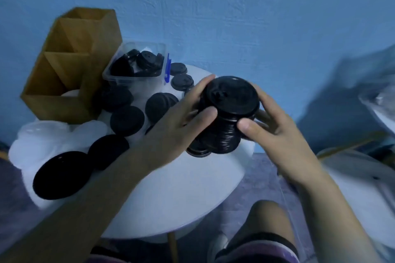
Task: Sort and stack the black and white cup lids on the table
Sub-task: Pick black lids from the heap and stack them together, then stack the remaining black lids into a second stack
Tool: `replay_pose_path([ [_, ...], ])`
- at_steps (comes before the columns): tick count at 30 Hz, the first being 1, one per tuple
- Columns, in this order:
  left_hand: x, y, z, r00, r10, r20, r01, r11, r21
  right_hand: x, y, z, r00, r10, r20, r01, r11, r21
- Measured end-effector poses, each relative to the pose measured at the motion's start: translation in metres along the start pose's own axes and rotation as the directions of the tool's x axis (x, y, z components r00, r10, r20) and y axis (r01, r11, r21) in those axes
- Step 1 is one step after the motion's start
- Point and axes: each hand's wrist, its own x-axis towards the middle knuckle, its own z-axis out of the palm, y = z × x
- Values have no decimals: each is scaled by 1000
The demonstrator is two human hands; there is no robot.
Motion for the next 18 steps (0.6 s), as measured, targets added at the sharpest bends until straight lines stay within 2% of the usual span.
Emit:
replay_pose_path([
  [2,32,11,2,999,-20,44,18,999,27,24,2,-17,999,-8,-42,6,1000,-25],
  [10,121,-24,5,998,-63,-16,64,995,81,101,36,-62,996,67,-53,-72,993,-92],
  [18,148,-52,1,987,-139,-75,145,987,74,139,69,-71,983,182,-28,-183,981,-68],
])
